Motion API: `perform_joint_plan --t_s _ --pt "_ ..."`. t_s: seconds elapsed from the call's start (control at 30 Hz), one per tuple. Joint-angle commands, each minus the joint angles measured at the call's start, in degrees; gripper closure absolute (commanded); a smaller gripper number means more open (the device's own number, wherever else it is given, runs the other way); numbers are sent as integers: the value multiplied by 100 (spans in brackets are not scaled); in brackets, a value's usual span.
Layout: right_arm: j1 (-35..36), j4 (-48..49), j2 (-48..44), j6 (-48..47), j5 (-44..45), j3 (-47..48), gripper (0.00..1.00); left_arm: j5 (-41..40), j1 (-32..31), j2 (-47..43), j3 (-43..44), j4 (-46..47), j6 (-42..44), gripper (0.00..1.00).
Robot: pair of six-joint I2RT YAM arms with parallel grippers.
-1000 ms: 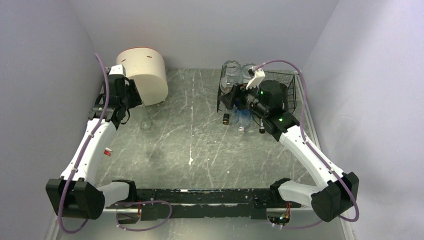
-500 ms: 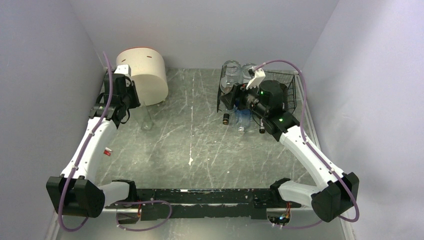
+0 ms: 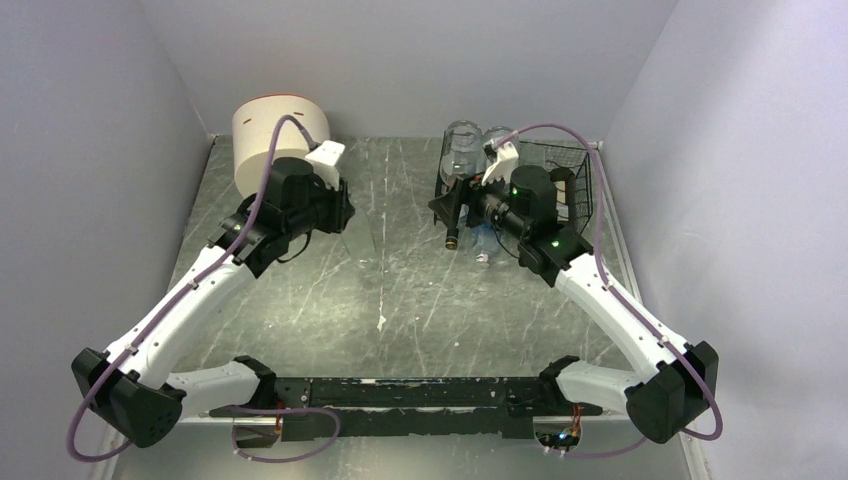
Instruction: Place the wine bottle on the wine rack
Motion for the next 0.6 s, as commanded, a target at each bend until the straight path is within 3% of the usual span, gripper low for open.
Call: perform_joint_plan --t_s 0.0,0.23,0.57 --pt "105 134 -169 -55 260 -105 26 -74 -430 50 -88 584 272 93" --pt "169 126 -278 -40 365 -135 26 -352 -851 95 -480 917 248 87" --pt "385 159 -303 -285 183 -357 25 -65 -956 -88 -870 1154 369 46"
